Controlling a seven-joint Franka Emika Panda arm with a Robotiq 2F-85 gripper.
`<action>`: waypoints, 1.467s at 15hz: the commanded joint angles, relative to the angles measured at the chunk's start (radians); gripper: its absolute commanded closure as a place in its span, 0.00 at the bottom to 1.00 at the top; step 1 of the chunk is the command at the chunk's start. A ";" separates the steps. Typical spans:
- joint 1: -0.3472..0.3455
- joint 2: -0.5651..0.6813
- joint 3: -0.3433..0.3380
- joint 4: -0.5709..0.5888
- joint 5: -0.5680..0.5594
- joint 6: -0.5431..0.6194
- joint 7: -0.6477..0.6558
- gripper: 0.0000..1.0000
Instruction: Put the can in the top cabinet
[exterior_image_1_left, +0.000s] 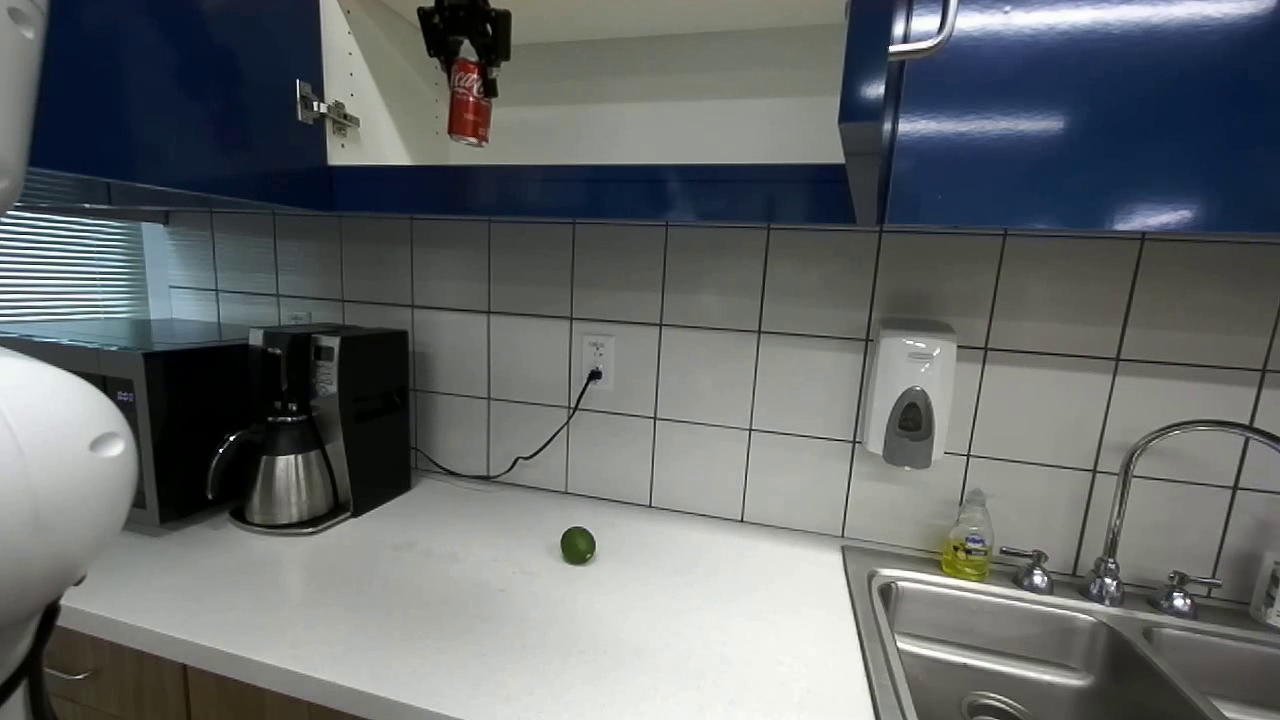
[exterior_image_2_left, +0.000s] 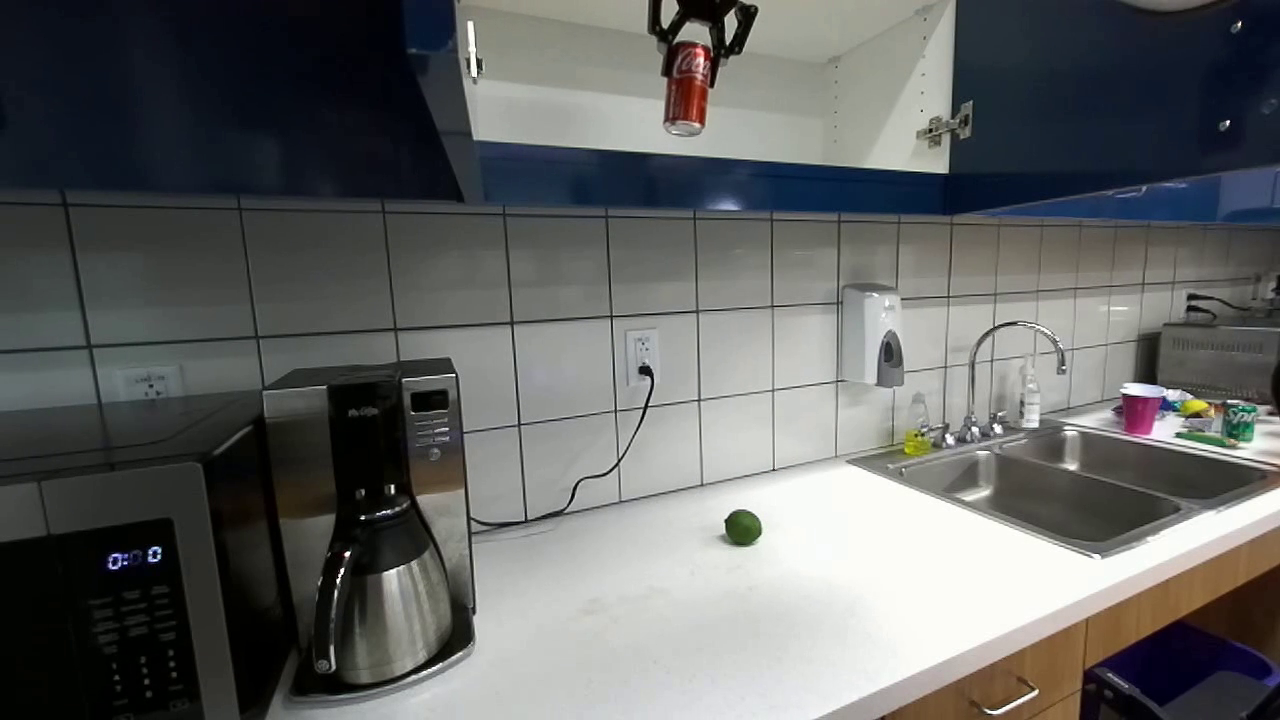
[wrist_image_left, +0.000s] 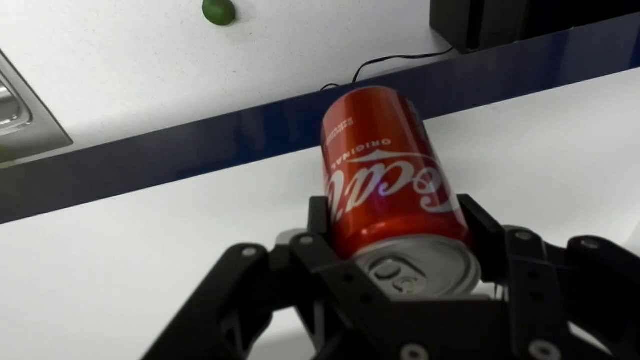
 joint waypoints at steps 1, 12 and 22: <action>0.015 0.092 -0.004 0.162 -0.029 -0.064 0.038 0.62; 0.015 0.198 -0.016 0.258 -0.055 -0.060 0.046 0.62; 0.017 0.227 -0.027 0.293 -0.054 -0.057 0.053 0.12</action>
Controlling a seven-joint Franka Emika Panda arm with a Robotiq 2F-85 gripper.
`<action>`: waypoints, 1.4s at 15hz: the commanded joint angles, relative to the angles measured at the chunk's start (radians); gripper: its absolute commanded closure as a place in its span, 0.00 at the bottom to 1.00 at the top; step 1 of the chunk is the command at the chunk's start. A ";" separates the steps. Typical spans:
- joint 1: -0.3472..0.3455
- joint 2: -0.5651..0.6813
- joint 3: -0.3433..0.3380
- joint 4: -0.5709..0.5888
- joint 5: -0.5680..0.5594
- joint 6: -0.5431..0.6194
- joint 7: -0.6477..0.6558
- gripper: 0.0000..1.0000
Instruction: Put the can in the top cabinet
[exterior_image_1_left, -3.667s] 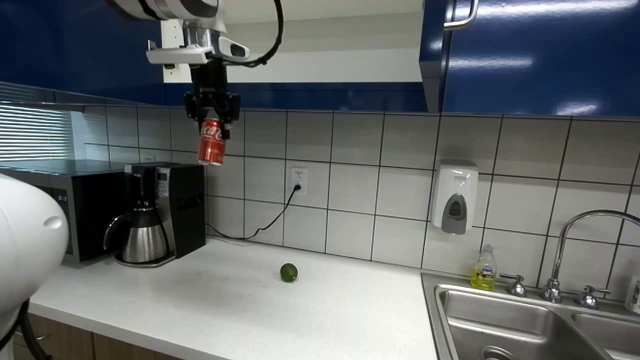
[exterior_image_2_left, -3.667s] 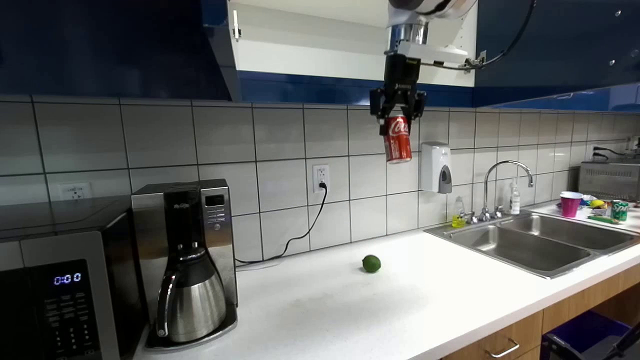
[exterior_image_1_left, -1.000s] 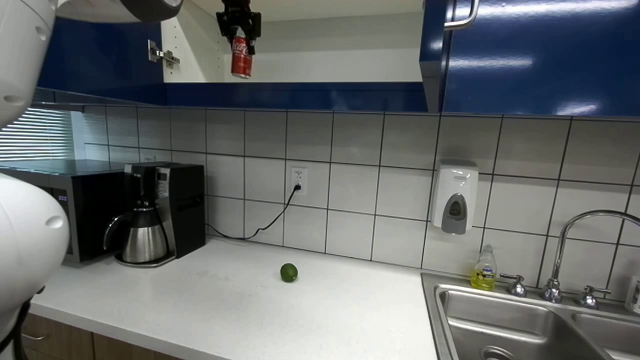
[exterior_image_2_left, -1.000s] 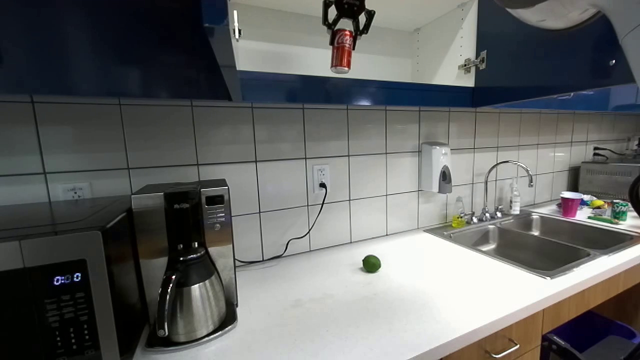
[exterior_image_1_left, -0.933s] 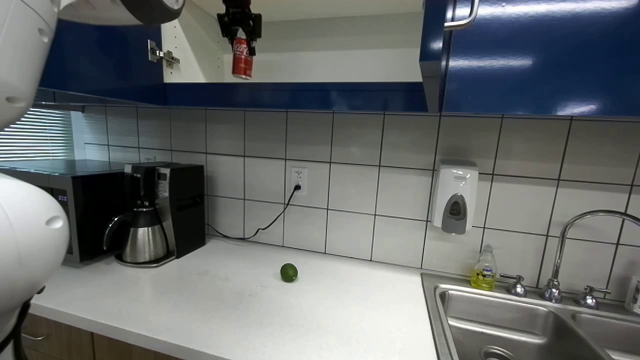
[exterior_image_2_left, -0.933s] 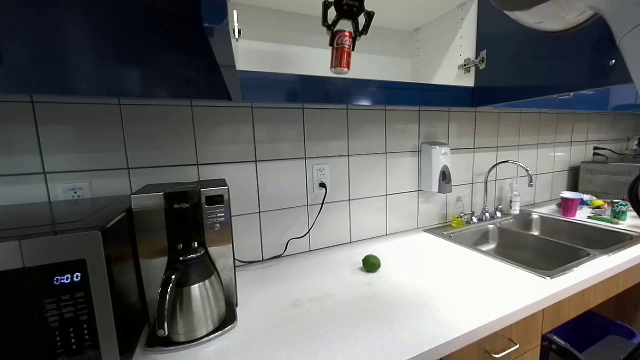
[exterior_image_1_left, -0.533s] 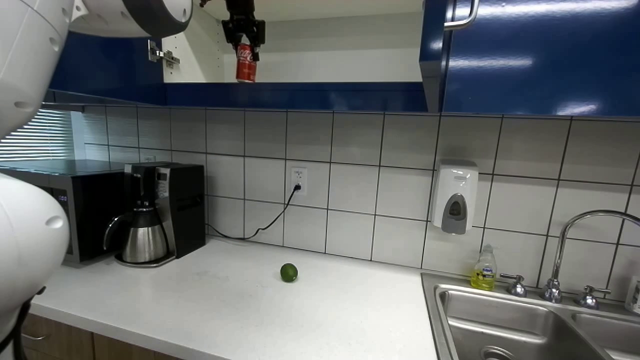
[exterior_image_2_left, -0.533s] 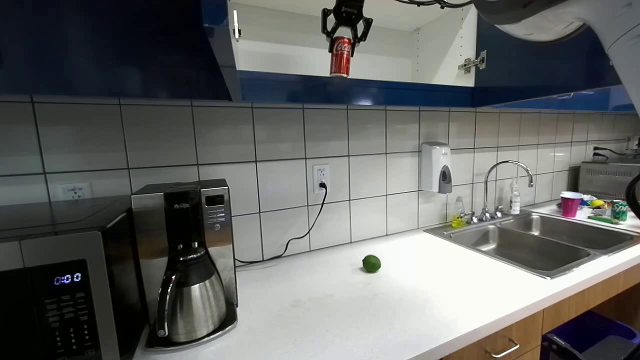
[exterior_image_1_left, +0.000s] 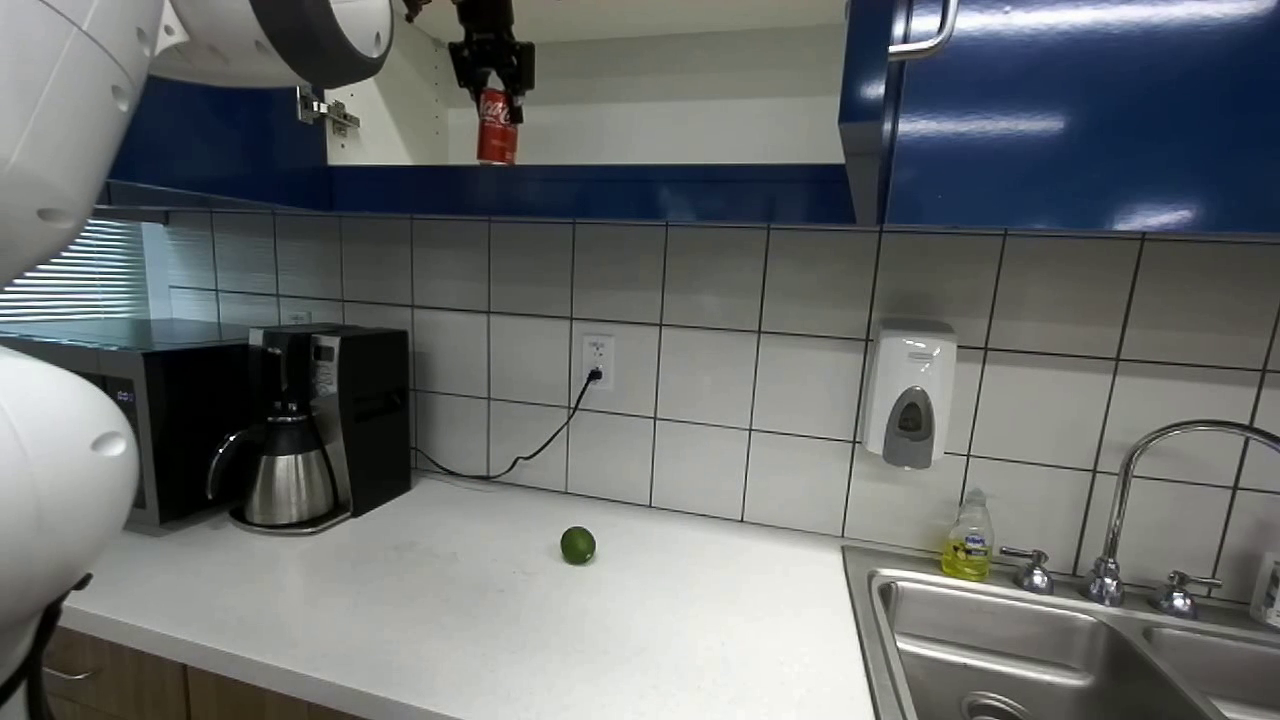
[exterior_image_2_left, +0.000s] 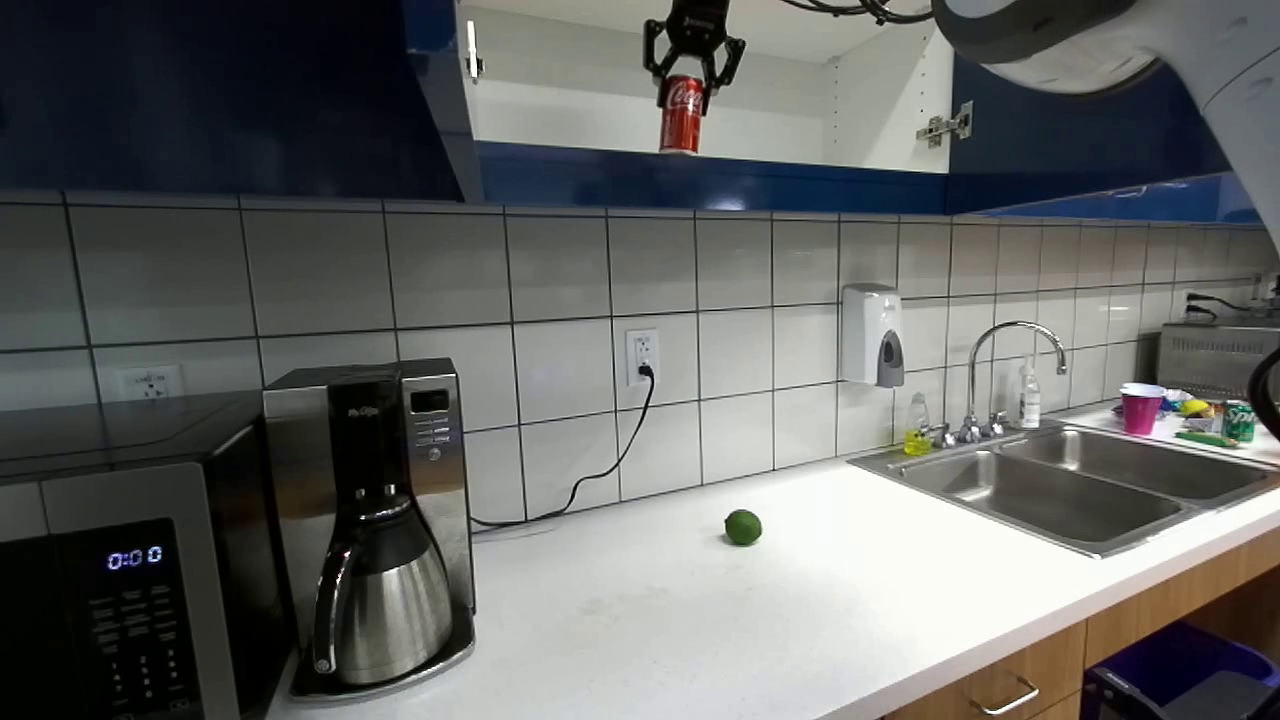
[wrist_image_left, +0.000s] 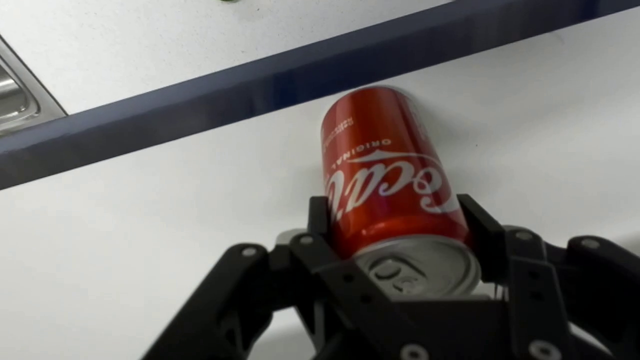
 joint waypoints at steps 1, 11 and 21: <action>0.014 0.027 -0.010 0.048 -0.019 -0.021 0.034 0.11; 0.012 0.034 -0.013 0.048 -0.007 -0.024 0.036 0.00; -0.004 0.007 -0.005 0.047 0.015 -0.058 0.014 0.00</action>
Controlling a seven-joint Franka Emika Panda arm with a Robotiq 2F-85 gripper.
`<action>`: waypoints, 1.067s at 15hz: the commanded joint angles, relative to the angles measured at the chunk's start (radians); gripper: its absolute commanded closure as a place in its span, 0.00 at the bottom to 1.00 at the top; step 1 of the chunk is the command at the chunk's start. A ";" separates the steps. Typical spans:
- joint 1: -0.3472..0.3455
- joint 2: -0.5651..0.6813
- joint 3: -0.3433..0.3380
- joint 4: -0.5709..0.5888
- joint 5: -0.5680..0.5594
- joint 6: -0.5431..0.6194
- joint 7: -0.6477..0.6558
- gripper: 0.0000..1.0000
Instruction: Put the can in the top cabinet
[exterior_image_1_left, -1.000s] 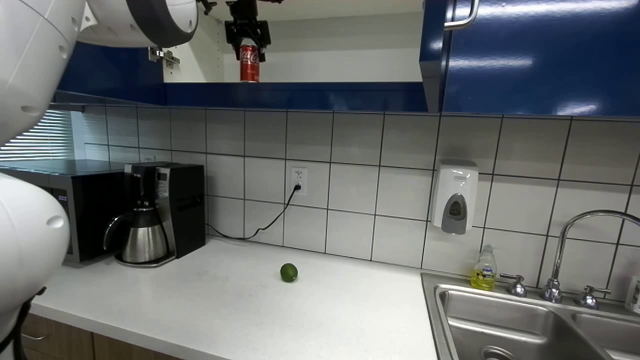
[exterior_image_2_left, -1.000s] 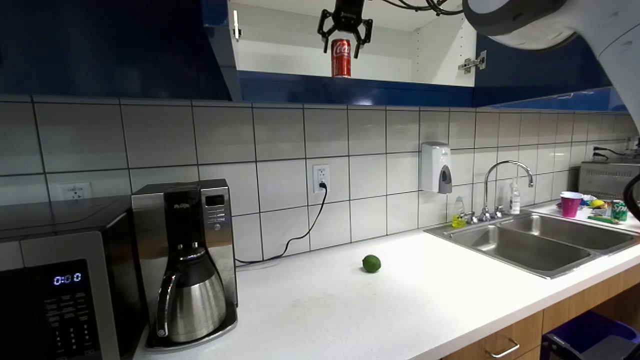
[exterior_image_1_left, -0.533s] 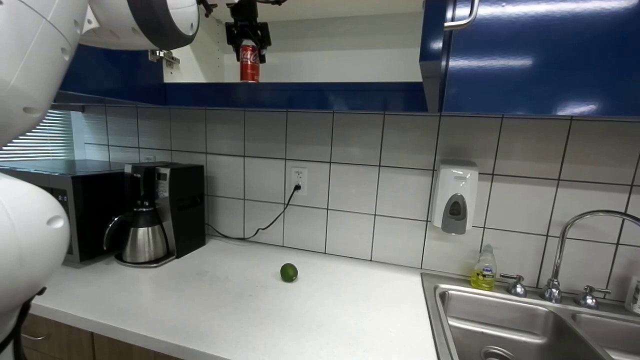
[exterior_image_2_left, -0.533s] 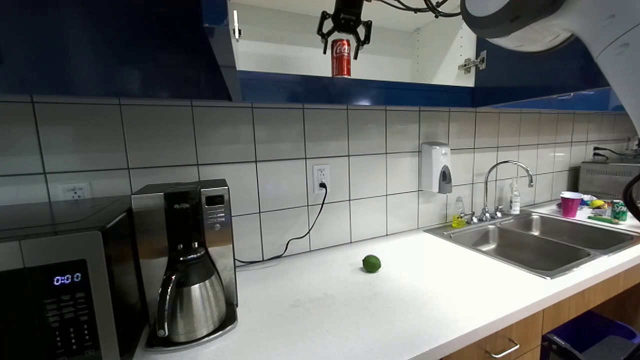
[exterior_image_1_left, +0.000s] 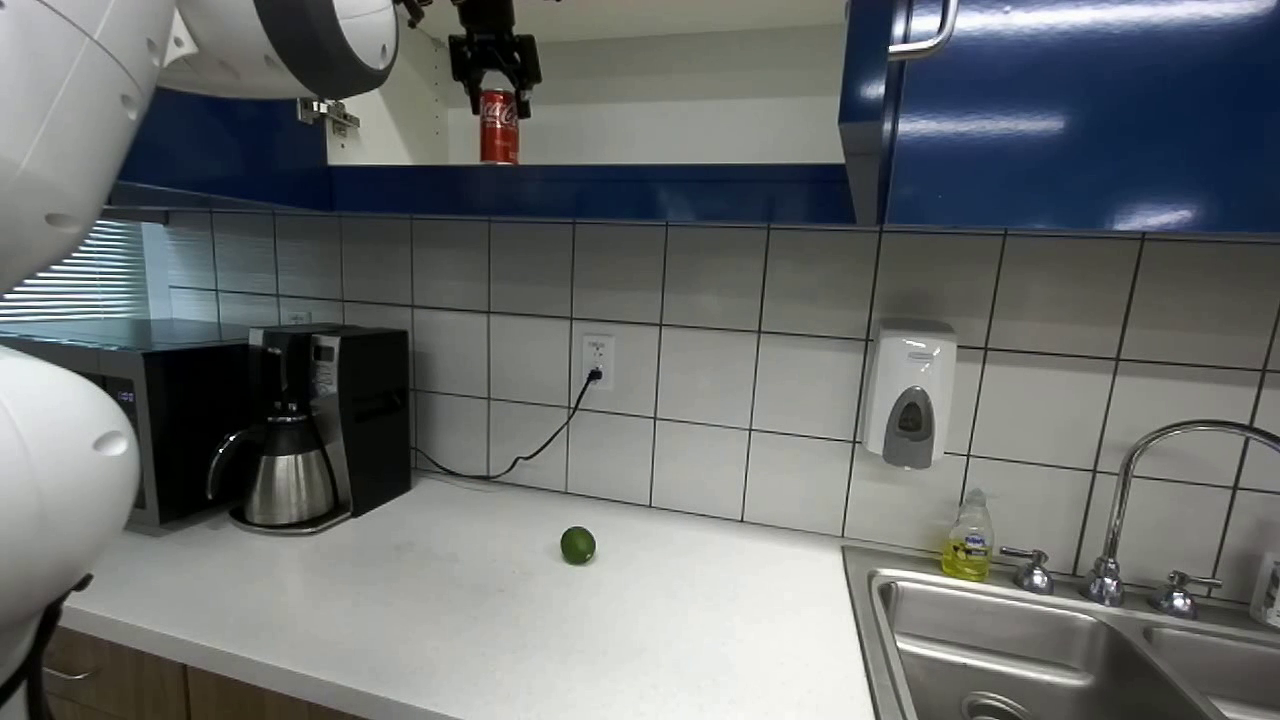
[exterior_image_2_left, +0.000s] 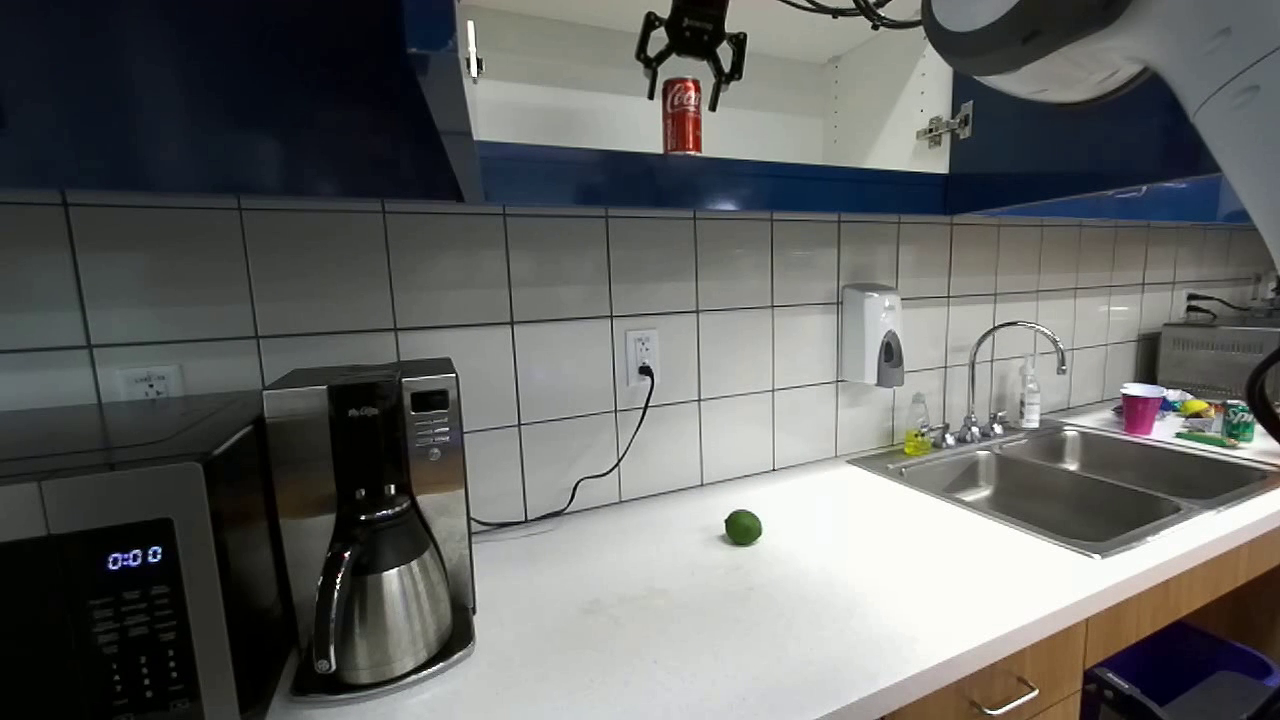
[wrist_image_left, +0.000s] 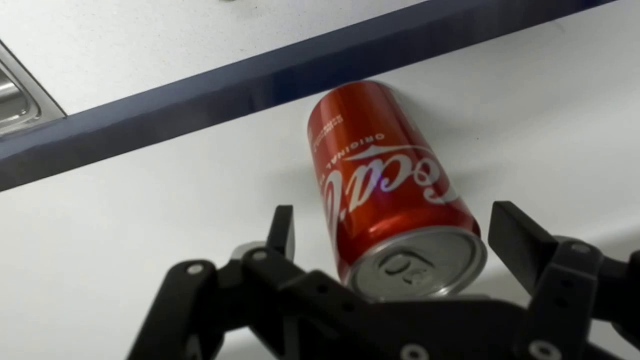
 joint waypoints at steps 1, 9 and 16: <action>-0.009 -0.020 0.003 0.007 0.012 -0.051 -0.003 0.00; -0.029 -0.064 0.004 0.006 0.026 -0.115 -0.013 0.00; -0.029 -0.111 0.010 -0.012 0.041 -0.193 -0.030 0.00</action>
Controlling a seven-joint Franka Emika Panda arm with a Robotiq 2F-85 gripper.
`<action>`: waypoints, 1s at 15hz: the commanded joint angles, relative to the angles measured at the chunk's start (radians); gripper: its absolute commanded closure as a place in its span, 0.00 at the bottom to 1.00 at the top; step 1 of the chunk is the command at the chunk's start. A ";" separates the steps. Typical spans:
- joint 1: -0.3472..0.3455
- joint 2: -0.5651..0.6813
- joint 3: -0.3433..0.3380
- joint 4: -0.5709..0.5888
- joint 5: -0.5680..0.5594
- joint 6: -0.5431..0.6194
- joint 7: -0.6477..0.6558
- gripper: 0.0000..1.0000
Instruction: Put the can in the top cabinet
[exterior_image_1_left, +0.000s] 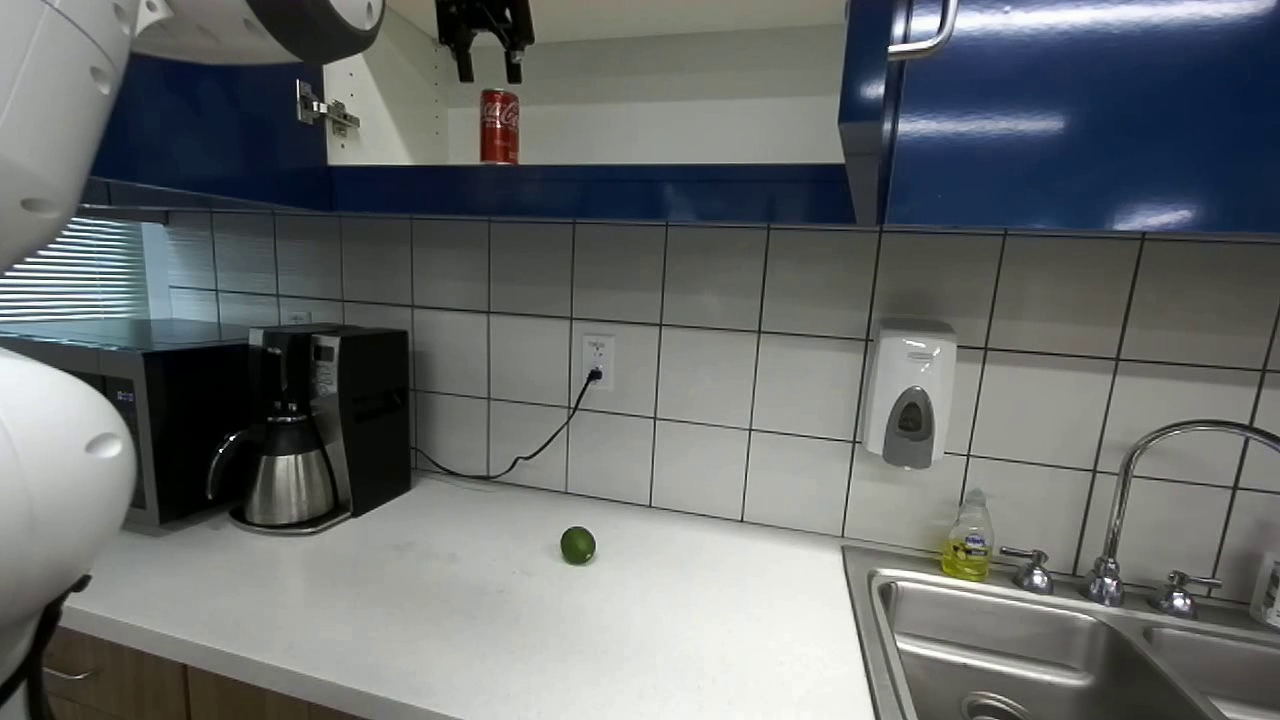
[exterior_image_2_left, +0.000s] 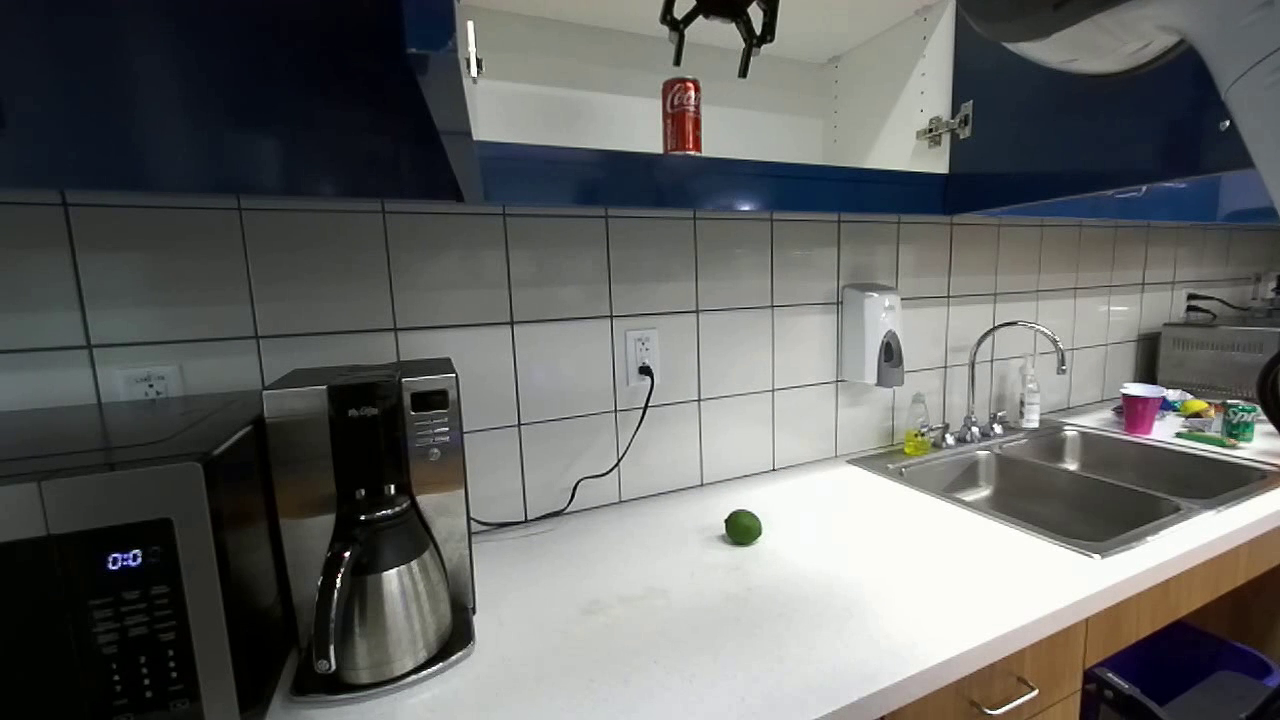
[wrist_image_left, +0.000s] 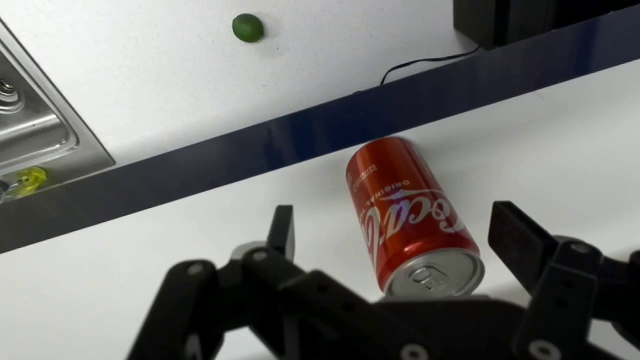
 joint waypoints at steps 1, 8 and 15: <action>-0.008 -0.041 0.011 -0.025 0.025 -0.056 -0.021 0.00; 0.003 -0.110 0.014 -0.049 0.066 -0.177 -0.034 0.00; 0.004 -0.211 0.009 -0.107 0.090 -0.292 -0.047 0.00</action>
